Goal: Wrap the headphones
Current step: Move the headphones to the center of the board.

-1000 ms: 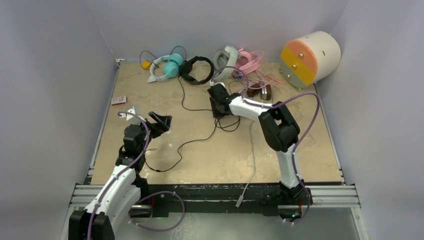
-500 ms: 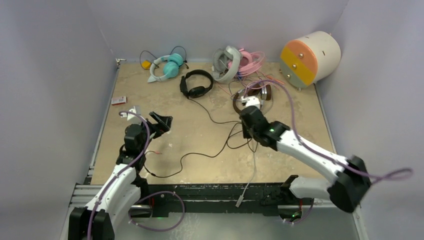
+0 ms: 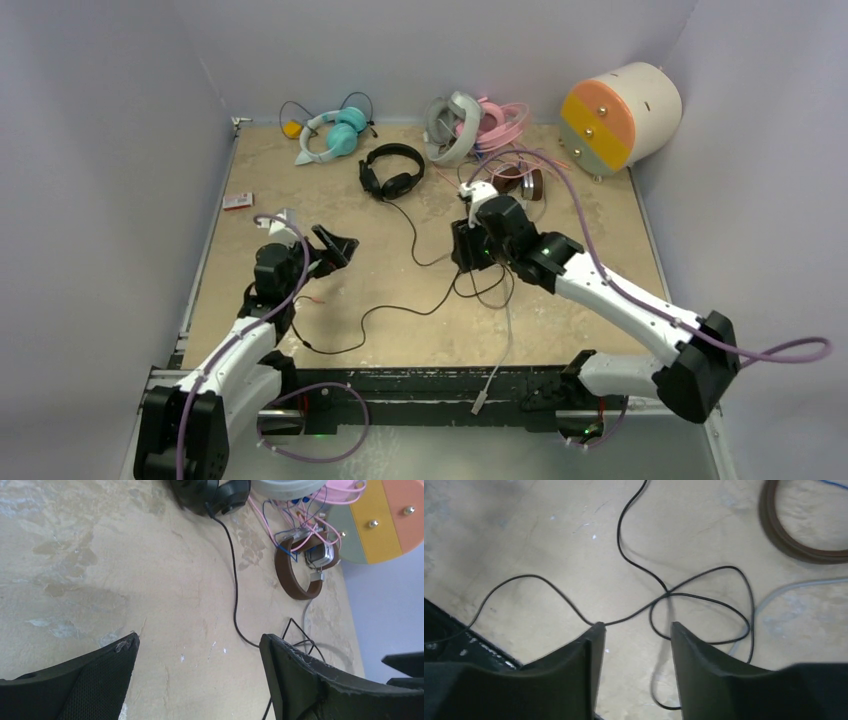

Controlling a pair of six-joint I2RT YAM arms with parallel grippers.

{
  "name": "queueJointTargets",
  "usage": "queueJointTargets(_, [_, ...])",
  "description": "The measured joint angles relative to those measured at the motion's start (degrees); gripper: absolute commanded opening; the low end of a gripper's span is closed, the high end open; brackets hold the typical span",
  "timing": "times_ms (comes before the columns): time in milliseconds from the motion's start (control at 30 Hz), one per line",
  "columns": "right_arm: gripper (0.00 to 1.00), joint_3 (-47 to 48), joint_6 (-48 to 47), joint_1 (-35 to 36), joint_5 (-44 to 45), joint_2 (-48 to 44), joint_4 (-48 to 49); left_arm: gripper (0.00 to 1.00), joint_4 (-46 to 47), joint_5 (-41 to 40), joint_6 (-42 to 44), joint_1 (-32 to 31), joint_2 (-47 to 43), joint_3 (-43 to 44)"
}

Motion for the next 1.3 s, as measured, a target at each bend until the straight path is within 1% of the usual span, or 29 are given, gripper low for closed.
queueJointTargets(33, [0.69,0.7,-0.8,0.0,-2.1,1.8,0.0,0.90,0.1,0.4,0.0,0.0,0.7,0.0])
queueJointTargets(100, [0.71,3.2,-1.8,0.1,-4.2,5.5,-0.2,0.90,0.2,1.3,0.0,0.0,1.9,0.1])
queueJointTargets(167, [0.74,6.9,-2.1,0.1,-5.2,9.9,-0.1,0.90,0.2,1.9,0.0,0.0,2.5,0.1])
queueJointTargets(233, [0.76,10.9,-2.3,0.1,-5.4,14.6,0.6,0.90,0.2,2.4,0.2,0.0,2.5,0.2])
queueJointTargets(333, [0.76,15.9,-2.4,0.1,-5.1,21.7,2.5,0.89,0.2,2.6,0.5,0.0,2.3,0.2])
queueJointTargets(467, [0.72,20.9,-2.4,0.1,-3.4,31.0,6.1,0.89,0.2,2.6,1.1,0.0,0.7,0.2])
queueJointTargets(633, [0.73,26.3,-2.6,0.1,-1.9,42.5,10.6,0.88,0.5,2.6,1.3,0.0,-2.2,0.2])
queueJointTargets(800, [0.72,40.2,-3.4,0.1,-0.7,56.2,9.6,0.89,0.7,2.5,1.4,0.0,-3.2,0.2])
queueJointTargets(900, [0.72,46.2,-3.8,0.1,1.1,61.8,9.1,0.89,0.7,2.4,1.5,0.0,-3.2,0.1])
queueJointTargets(933, [0.69,47.3,-4.0,0.1,1.7,63.0,9.0,0.89,0.7,2.3,1.5,0.0,-3.2,0.1])
queueJointTargets(1000, [0.56,49.6,-4.3,0.1,3.4,65.5,8.2,0.88,0.6,2.3,1.7,0.0,-3.2,0.1])
queueJointTargets(1133, [0.13,52.3,-5.2,0.0,5.5,67.8,7.1,0.89,0.6,1.9,2.3,0.0,-3.1,0.1])
queueJointTargets(1167, [0.06,52.0,-5.5,0.1,5.5,67.6,7.3,0.89,0.6,1.9,2.4,0.0,-3.1,0.1])
queueJointTargets(1200, [0.00,50.3,-5.4,0.1,5.3,66.8,8.5,0.89,0.6,1.9,2.4,0.0,-3.0,0.1])
queueJointTargets(1300, [0.00,41.8,-5.4,0.2,2.8,61.2,10.1,0.90,0.7,1.9,2.4,0.0,-2.4,0.1])
